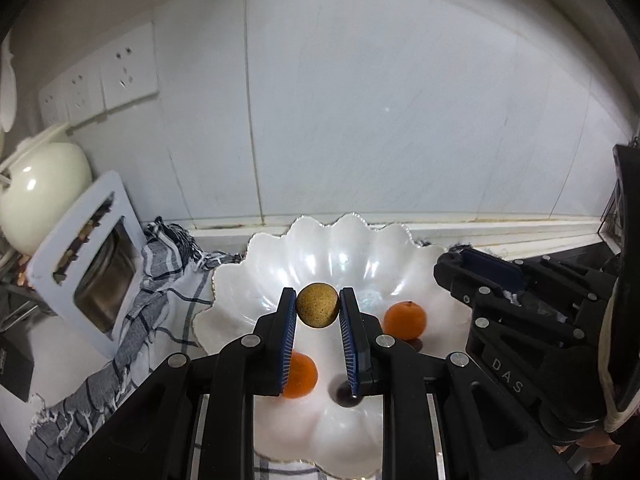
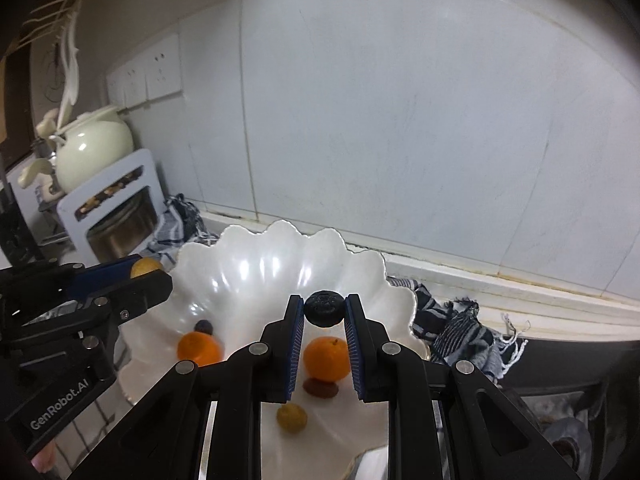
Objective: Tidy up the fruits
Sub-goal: 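Carry both fruits over the white bowl and open both tools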
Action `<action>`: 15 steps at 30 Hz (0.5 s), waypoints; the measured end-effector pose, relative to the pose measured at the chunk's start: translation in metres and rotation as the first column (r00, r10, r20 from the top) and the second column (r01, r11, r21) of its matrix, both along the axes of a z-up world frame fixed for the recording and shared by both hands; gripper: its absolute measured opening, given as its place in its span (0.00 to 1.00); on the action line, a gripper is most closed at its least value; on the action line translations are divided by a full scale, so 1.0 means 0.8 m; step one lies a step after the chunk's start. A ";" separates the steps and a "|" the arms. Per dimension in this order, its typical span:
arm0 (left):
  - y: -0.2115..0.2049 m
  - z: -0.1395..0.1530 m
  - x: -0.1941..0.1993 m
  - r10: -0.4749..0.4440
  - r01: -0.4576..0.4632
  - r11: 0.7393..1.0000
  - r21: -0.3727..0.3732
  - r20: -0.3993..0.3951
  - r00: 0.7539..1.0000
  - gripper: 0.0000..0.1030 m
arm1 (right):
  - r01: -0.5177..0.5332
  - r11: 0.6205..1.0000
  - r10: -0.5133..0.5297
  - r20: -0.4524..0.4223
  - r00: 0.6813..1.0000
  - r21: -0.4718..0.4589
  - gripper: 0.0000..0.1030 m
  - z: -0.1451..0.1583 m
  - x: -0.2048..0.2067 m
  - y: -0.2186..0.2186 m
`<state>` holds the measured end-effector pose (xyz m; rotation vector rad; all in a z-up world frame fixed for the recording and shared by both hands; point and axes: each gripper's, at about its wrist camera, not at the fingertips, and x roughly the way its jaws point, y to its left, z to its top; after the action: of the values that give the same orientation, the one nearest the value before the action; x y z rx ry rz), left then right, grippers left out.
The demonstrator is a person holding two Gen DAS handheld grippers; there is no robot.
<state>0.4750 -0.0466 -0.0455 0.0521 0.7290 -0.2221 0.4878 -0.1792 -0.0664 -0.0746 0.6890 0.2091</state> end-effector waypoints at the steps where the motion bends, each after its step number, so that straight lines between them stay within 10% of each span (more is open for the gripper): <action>1: 0.000 -0.003 0.006 -0.001 0.000 1.000 -0.005 -0.013 1.000 0.22 | 0.004 1.000 -0.004 -0.013 1.000 -0.002 0.22 -0.003 0.006 0.000; 9: 0.003 -0.030 0.049 0.007 -0.009 1.000 -0.017 -0.117 0.993 0.22 | 0.015 1.000 -0.016 -0.100 0.995 -0.007 0.22 -0.023 0.041 0.001; 15: 0.002 -0.034 0.052 0.023 -0.022 1.000 0.009 -0.113 0.993 0.42 | 0.024 1.000 -0.024 -0.119 0.993 -0.001 0.28 -0.034 0.052 -0.001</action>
<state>0.5169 -0.0448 -0.0730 0.0389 0.8425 -0.2021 0.5296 -0.1799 -0.0932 -0.0534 0.8078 0.1916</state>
